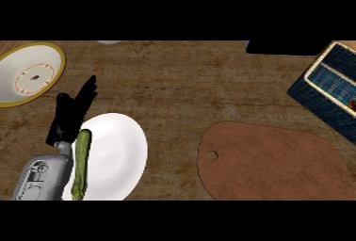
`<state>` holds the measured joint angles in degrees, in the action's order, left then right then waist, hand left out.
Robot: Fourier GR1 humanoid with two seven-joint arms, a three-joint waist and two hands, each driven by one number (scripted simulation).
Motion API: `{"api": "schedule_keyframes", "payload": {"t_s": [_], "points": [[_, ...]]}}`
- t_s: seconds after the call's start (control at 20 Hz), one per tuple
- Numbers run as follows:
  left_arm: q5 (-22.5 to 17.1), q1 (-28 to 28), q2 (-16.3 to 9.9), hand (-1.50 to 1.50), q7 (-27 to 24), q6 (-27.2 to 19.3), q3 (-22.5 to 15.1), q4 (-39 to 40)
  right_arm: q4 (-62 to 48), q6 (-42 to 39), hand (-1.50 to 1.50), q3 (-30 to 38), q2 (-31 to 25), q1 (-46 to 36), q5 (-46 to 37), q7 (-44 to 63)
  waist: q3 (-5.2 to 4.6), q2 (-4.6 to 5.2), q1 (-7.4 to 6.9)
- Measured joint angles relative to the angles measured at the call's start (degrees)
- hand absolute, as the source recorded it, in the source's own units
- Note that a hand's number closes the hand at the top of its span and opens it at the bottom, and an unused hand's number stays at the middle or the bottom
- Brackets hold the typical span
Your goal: Pick the sweet potato from the cutting board and place it in the basket
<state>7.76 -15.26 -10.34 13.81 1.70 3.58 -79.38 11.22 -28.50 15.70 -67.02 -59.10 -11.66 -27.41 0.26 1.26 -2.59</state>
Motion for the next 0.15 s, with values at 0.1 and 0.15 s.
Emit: {"api": "schedule_keyframes", "payload": {"t_s": [0.1,0.15], "points": [[0.2,0.3,0.3,0.00,-0.2,-0.1,-0.4,-0.3,-1.5,-0.6,-1.50,0.7,-1.4,0.8,0.3,-0.4,0.07,0.15,-0.23],[0.1,0.2,0.4,0.00,0.0,-0.1,-0.3,-0.5,-2.1,-1.2,-1.50,1.0,-2.3,1.4,0.5,-1.0,0.12,0.21,-0.25]]}}
